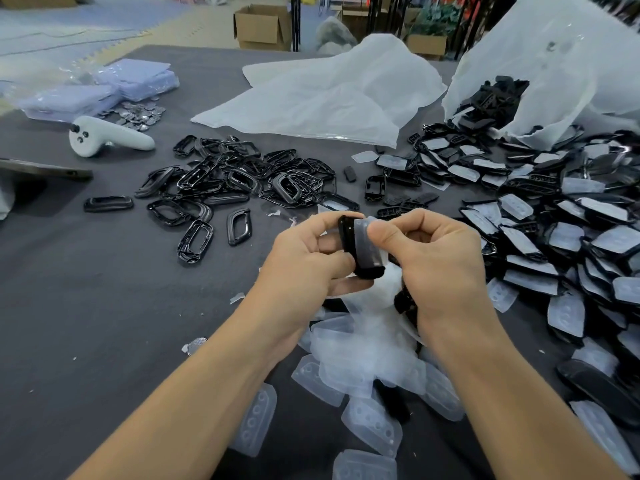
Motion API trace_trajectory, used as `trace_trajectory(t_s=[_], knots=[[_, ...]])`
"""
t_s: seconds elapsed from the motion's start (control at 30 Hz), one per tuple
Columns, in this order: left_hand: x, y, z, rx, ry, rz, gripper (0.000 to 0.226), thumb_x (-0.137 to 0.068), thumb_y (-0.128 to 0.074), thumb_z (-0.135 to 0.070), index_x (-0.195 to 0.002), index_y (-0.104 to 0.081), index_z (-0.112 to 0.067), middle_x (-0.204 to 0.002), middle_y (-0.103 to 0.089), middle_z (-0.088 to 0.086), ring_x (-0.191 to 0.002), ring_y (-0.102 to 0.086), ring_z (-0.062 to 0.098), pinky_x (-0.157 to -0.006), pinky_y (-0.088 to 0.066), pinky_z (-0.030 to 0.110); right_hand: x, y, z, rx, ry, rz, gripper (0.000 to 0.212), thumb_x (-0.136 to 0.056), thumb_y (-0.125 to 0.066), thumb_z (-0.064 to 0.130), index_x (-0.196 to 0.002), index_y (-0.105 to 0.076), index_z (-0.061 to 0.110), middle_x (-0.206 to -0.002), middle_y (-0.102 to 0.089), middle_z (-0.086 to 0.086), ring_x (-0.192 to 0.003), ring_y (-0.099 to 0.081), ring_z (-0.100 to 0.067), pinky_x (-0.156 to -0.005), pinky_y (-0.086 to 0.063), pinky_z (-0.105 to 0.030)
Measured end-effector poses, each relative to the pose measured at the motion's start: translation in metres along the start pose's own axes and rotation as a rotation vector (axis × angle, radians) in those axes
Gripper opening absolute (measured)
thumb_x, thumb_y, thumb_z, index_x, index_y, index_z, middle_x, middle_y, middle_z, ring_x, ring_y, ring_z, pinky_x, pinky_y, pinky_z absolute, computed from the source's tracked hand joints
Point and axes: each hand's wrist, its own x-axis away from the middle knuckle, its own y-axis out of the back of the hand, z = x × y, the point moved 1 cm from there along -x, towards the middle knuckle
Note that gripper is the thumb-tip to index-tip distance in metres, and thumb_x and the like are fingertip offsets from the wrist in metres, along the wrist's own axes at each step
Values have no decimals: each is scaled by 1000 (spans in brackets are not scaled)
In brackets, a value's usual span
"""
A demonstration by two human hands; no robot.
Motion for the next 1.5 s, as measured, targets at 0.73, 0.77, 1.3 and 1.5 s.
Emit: trace_trajectory(t_s=[0.73, 0.77, 1.3, 1.5], knots=[[-1, -1, 5, -1, 25, 4, 41, -79, -54, 5, -113, -73, -10, -94, -75, 14, -83, -75, 23, -83, -63, 44, 6, -6, -5, 381, 164, -49, 23, -80, -82, 37, -69, -70, 22, -58, -69, 1, -56, -69, -16, -57, -57, -37], [-1, -1, 5, -9, 16, -2, 41, -81, -53, 7, -112, -73, -11, -88, -74, 12, -79, -73, 22, -80, -63, 43, 5, -6, -5, 395, 166, -51, 27, -79, -83, 39, -68, -68, 20, -56, -67, 1, -52, -65, -14, -53, -53, -35], [1, -6, 5, 120, -60, -86, 28, -97, -47, 12, -113, -65, -4, -94, -79, 9, -85, -76, 18, -73, -63, 33, 0, -1, -3, 357, 38, 177, 37, -74, -66, 58, -79, -66, 21, -76, -75, 0, -63, -67, -15, -64, -53, -43], [3, -4, 3, 40, -72, -90, 23, -89, -57, 2, -106, -63, -12, -91, -80, 7, -81, -74, 15, -74, -63, 33, 0, -2, -5, 334, 101, 158, 24, -75, -72, 43, -76, -67, 19, -63, -71, 1, -52, -61, -16, -53, -46, -34]])
